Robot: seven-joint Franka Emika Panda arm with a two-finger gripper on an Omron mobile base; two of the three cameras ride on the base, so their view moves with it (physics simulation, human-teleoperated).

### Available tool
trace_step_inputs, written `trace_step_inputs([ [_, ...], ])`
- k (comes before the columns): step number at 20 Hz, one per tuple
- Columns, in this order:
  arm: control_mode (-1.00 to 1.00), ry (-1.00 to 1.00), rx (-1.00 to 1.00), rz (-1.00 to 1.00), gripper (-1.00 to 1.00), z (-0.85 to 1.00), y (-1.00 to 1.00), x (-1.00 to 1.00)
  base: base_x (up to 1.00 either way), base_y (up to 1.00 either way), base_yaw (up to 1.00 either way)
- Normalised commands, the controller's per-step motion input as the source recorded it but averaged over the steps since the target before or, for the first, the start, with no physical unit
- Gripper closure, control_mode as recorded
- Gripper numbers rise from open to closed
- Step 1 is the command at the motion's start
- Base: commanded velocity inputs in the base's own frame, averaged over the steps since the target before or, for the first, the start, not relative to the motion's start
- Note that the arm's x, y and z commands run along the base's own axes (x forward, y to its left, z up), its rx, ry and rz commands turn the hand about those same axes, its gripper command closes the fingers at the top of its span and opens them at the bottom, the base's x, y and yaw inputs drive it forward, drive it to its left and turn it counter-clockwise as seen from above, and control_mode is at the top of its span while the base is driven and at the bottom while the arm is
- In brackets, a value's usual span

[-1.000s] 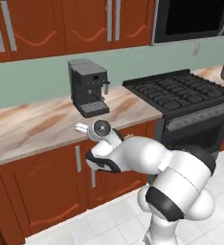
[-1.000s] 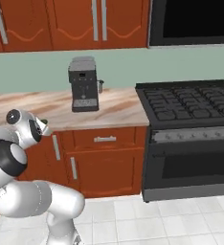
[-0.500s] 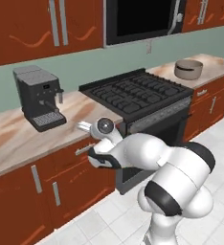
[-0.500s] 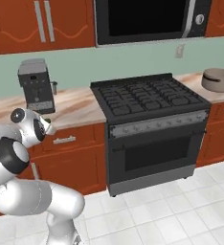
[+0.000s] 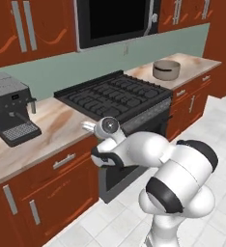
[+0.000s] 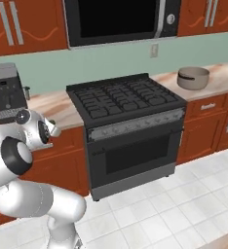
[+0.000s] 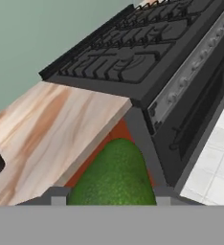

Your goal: Turn on the sink faucet. Then move the avocado from the counter to the sink. Turn off the sink. Move the vegetable from the sink to the pot next to the stove. Finally move the pot to the front center burner.

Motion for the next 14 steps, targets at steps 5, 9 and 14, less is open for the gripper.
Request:
trace_step_inputs([
  [5,1.0,0.0,0.0,0.0,1.0,0.0,0.0,0.0,0.34,-0.36,-0.12],
  [9,1.0,0.0,0.0,0.0,1.0,0.0,0.0,0.0,0.92,0.24,-0.09],
  [14,1.0,0.0,0.0,0.0,1.0,0.0,0.0,0.0,0.66,0.19,-0.12],
])
